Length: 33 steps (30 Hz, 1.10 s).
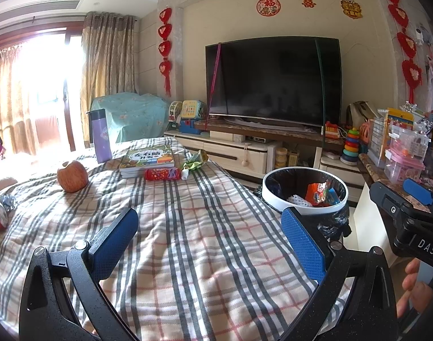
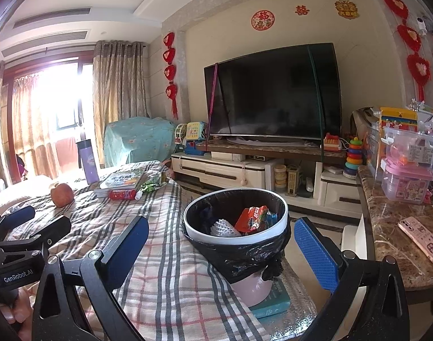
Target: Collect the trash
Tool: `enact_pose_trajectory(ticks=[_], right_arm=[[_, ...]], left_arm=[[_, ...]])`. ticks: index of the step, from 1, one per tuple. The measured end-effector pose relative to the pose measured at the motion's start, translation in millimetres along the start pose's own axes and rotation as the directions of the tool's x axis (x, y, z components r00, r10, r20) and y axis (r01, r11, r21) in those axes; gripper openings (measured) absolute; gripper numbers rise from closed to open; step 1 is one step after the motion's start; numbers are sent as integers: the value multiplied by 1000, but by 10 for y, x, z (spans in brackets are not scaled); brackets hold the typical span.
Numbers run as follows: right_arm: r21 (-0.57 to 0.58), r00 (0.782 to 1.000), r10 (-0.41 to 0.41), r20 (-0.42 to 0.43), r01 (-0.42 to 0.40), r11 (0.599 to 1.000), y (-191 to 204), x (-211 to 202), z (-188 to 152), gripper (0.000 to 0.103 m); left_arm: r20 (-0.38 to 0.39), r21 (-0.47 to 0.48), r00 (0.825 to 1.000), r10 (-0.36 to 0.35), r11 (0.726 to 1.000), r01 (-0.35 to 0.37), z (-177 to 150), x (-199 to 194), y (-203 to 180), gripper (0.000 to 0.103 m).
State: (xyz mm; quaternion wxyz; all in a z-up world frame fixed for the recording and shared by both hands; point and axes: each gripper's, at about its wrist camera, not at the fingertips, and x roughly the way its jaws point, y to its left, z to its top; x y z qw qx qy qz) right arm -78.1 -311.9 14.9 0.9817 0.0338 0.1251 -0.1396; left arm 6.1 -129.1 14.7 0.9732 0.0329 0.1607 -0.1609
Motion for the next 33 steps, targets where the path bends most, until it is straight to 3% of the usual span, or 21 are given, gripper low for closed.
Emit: enact_pose_trajectory(ticks=[33], right_arm=[[8,1000,23,-14,-23,1000,-4,46,-9,103]], left_arm=[[-17,3,1000,-17,1000,17,-55,27,6,103]])
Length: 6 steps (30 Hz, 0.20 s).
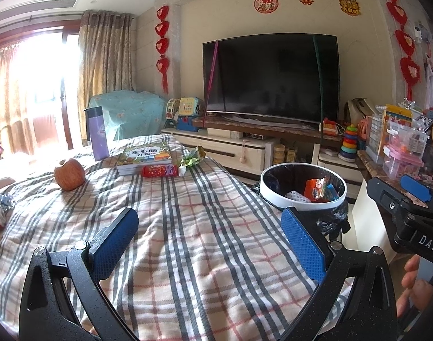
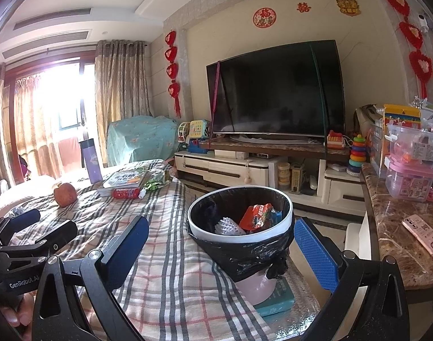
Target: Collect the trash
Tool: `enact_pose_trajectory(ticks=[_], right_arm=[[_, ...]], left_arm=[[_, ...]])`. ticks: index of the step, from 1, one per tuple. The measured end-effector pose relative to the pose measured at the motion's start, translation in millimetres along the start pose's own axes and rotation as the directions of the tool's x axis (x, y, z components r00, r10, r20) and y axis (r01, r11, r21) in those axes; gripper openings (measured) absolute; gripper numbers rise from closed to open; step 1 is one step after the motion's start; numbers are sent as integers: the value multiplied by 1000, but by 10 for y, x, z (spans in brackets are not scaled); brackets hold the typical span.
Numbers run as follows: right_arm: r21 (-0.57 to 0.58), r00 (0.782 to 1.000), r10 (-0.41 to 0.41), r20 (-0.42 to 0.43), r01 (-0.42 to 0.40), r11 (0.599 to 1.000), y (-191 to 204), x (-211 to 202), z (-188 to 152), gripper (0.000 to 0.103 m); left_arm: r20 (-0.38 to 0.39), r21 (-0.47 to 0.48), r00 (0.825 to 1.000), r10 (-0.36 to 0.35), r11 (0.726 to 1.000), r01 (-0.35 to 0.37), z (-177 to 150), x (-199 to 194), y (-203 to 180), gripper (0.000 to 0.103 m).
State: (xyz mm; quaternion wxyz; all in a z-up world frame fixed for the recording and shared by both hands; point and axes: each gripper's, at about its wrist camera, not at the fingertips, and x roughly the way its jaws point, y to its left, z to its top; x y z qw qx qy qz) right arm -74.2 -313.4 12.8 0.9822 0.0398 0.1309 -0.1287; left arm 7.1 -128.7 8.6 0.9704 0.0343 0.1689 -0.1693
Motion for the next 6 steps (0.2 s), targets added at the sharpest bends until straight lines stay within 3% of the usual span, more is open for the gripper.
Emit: enact_pose_trajectory(ticks=[6], right_arm=[[4,1000,11,-20,-10,1000,-15,63,-12,103]], left_arm=[[-22,-7,1000,-13,1000,13,-8,58,39,103]])
